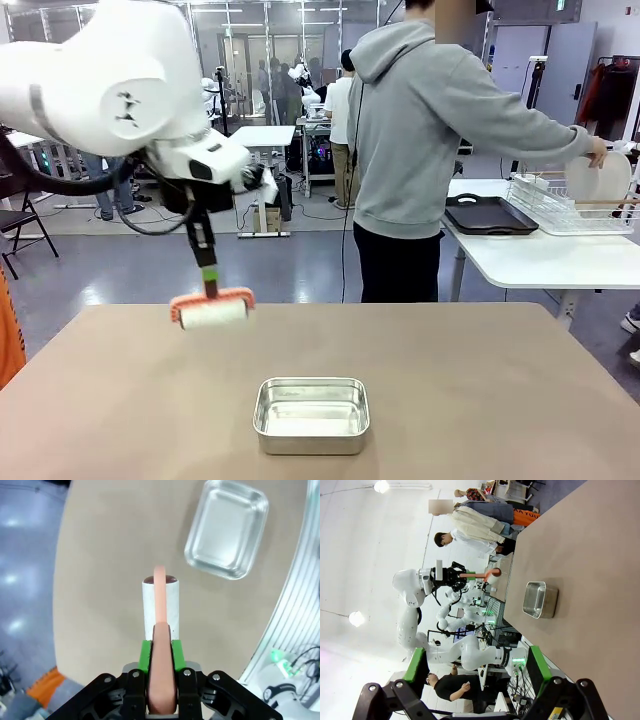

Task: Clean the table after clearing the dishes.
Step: Place the Lint Roller back on top of the Airtight Container.

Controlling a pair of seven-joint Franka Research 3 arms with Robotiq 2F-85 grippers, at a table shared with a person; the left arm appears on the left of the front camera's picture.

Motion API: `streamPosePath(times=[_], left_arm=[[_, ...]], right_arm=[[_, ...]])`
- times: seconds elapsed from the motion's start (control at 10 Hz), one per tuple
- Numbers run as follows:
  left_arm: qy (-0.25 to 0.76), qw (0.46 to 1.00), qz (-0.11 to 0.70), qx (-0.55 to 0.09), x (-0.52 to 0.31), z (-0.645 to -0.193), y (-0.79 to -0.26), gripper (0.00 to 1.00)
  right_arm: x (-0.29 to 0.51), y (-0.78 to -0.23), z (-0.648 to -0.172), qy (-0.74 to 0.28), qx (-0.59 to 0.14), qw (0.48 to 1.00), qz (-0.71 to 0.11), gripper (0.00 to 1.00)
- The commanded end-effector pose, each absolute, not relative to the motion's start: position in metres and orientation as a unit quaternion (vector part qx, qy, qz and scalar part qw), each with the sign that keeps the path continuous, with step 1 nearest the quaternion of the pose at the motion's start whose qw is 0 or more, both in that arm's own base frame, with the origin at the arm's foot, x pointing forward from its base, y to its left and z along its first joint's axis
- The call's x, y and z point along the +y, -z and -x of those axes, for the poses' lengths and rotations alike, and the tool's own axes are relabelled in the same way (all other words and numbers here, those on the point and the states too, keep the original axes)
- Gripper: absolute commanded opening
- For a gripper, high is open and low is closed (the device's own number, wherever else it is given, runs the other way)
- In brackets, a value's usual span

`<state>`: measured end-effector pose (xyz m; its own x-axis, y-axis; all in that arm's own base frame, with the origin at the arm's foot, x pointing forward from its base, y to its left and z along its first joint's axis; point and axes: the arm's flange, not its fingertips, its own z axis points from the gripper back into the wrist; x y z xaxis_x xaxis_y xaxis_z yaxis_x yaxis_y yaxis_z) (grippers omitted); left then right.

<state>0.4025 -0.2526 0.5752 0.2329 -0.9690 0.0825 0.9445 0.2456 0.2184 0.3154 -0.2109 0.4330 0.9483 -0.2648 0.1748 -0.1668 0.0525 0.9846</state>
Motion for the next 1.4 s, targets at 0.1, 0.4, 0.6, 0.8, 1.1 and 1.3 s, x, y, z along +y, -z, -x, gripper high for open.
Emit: streamPosePath(times=[0.1, 0.4, 0.6, 0.8, 1.1, 1.3], left_arm=[[0.704, 0.703, -0.031, -0.095, -0.3, -0.39, -0.559, 0.2], [0.698, 0.711, -0.007, -0.079, -0.331, -0.389, -0.549, 0.2], [0.71, 0.7, -0.029, -0.077, -0.328, -0.378, -0.542, 0.2], [0.71, 0.7, -0.029, -0.077, -0.328, -0.378, -0.542, 0.2], [0.734, 0.674, 0.026, -0.077, -0.352, -0.391, -0.515, 0.2], [0.731, 0.677, 0.034, -0.076, -0.353, -0.395, -0.502, 0.2]], right_arm=[[-0.211, -0.437, -0.313, 0.036, -0.156, 0.708, -0.688, 1.0], [-0.211, -0.437, -0.313, 0.036, -0.156, 0.708, -0.688, 1.0], [-0.211, -0.437, -0.313, 0.036, -0.156, 0.708, -0.688, 1.0], [-0.211, -0.437, -0.313, 0.036, -0.156, 0.708, -0.688, 1.0], [-0.211, -0.437, -0.313, 0.036, -0.156, 0.708, -0.688, 1.0], [-0.211, -0.437, -0.313, 0.036, -0.156, 0.708, -0.688, 1.0]])
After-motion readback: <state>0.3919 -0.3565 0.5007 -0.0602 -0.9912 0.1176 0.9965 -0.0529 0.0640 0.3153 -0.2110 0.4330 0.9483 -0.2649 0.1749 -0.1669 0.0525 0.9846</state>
